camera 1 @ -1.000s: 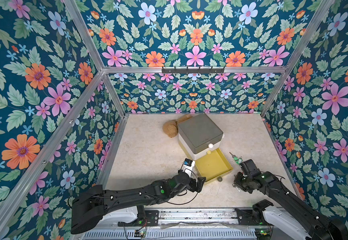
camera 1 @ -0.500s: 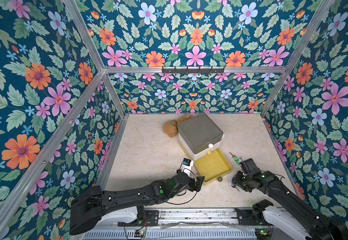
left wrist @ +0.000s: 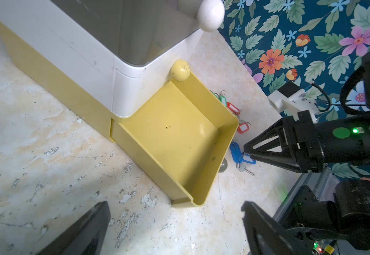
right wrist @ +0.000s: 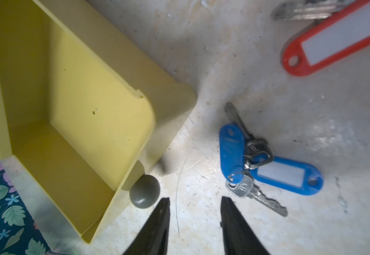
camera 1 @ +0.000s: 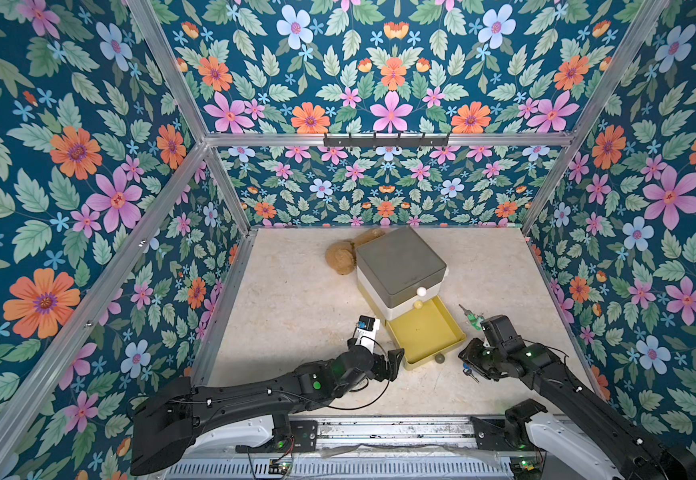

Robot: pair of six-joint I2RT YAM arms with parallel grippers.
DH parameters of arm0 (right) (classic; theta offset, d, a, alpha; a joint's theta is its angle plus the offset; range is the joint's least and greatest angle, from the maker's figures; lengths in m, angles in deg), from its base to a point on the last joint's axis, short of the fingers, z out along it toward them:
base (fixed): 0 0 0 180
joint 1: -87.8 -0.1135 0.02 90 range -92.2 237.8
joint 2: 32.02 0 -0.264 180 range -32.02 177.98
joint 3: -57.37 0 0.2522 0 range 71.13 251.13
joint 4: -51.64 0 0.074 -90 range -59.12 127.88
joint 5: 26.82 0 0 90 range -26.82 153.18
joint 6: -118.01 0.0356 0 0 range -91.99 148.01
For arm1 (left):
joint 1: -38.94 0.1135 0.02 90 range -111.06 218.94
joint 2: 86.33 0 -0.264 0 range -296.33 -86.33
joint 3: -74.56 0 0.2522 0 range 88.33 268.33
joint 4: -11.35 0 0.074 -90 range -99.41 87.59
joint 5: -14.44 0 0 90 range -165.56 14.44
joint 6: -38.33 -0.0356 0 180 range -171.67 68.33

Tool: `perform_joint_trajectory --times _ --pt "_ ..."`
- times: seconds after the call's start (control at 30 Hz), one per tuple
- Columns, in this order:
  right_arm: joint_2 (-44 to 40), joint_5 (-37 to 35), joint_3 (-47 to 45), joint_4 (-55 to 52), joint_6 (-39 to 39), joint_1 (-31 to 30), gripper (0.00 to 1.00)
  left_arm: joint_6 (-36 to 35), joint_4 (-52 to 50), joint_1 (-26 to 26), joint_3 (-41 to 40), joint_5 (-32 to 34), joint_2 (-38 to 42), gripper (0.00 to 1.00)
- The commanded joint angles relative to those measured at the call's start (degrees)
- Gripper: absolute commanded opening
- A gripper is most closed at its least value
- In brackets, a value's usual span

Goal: Take the keys out of the drawer
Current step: Place the key at the center of the board.

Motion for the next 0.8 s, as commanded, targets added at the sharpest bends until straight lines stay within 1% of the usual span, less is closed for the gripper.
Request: perform_joint_trajectory --times 0.0,0.33,0.77 --pt "-0.1 3.2 -0.8 2.5 0.1 0.0 0.43 0.0 -0.2 0.0 -0.3 2.0 1.2 0.99" --pt "1.7 5.9 -2.8 9.2 2.6 -0.1 0.43 0.9 -1.9 -0.1 -1.6 3.7 5.1 0.99" --pt "11.5 7.1 1.0 17.2 2.2 0.0 0.43 2.2 -5.4 0.0 -2.0 5.3 8.6 0.99"
